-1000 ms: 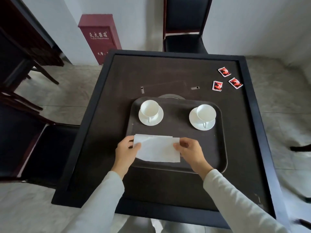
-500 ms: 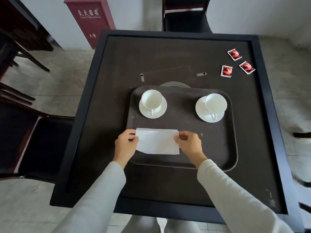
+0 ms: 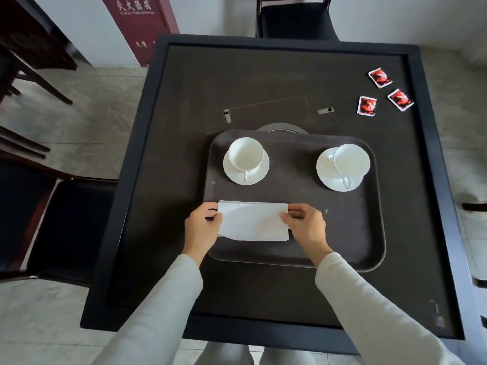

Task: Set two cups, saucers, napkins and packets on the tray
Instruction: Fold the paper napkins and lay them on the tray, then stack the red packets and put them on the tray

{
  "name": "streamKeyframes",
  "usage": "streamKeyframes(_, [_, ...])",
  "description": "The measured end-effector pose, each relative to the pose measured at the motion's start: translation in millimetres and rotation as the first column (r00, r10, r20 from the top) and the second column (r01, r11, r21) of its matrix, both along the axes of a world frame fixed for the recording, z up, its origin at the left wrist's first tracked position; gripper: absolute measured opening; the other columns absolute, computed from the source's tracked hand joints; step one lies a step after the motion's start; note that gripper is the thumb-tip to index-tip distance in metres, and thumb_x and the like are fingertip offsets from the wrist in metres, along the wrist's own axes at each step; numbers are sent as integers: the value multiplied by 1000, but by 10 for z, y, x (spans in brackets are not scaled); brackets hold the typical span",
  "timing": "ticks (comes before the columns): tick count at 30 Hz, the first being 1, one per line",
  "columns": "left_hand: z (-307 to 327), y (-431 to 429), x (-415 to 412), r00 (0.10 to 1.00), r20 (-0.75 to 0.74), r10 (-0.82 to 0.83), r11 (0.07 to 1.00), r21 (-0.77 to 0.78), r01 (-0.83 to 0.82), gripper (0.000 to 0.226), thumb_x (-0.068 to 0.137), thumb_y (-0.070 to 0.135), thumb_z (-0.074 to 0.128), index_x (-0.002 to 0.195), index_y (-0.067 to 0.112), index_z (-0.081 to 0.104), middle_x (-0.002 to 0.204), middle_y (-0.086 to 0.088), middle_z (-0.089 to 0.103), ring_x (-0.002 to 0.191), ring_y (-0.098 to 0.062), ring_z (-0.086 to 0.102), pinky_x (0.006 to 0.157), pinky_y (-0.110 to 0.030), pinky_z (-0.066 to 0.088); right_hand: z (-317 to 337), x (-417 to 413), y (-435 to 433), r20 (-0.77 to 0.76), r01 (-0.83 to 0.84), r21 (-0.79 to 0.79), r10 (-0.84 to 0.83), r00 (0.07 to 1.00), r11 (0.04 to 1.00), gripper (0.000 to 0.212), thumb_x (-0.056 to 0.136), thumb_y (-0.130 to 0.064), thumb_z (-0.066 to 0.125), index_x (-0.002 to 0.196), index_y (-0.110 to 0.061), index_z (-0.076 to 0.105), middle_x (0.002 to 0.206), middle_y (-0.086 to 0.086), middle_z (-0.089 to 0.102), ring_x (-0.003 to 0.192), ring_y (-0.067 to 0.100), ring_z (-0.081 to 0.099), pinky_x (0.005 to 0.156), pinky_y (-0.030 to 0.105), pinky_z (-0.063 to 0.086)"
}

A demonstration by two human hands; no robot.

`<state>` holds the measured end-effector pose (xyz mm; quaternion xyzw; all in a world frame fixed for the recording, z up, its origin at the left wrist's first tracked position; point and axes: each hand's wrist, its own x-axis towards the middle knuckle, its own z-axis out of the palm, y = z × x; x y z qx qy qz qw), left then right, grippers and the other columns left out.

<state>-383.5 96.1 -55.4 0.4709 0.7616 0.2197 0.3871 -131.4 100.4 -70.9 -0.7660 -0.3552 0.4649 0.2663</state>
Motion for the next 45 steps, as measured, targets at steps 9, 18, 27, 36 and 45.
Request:
streamKeyframes(9, [79, 30, -52, 997, -75, 27, 999, -42, -30, 29, 92, 18, 73, 121, 13, 70, 110, -3, 76, 93, -20, 72, 85, -44, 62, 16, 70, 48, 15, 15, 12, -15, 1000, 1000, 28, 79, -27, 82, 105, -23, 72, 84, -12, 76, 82, 13, 73, 81, 30, 59])
streamKeyframes(18, [528, 289, -259, 987, -145, -66, 996, 57, 75, 18, 95, 26, 69, 111, 18, 73, 99, 2, 77, 86, -20, 74, 87, -39, 56, 458, 310, 94, 91, -30, 129, 18, 996, 991, 20, 83, -29, 77, 103, -28, 74, 85, -13, 76, 81, 9, 73, 66, 17, 55])
streamKeyframes(27, [1416, 1124, 233, 982, -153, -108, 935, 321, 153, 9, 93, 24, 64, 91, 24, 73, 82, 13, 73, 77, -21, 73, 88, -45, 56, 1262, 771, 577, 239, -196, 386, 108, 965, 901, 13, 88, -20, 74, 98, -27, 75, 87, -16, 74, 77, -6, 67, 67, 4, 45])
streamKeyframes(36, [1727, 1850, 1409, 921, -257, -292, 858, 355, 371, 18, 94, 29, 64, 109, 24, 73, 89, 11, 74, 85, -16, 70, 87, -37, 56, 1553, 1717, 1214, 390, -317, 467, 129, 912, 825, 19, 89, -16, 74, 107, -23, 74, 88, -18, 69, 82, -9, 65, 76, 1, 45])
streamKeyframes(45, [1298, 2400, 2676, 825, -298, -479, 795, 251, 553, 22, 94, 31, 63, 114, 23, 70, 87, 14, 70, 89, -18, 69, 88, -39, 57, 1167, 2570, 1809, 343, -248, 415, 103, 934, 875, 16, 88, -18, 74, 103, -23, 75, 83, -22, 69, 79, -15, 63, 71, -3, 39])
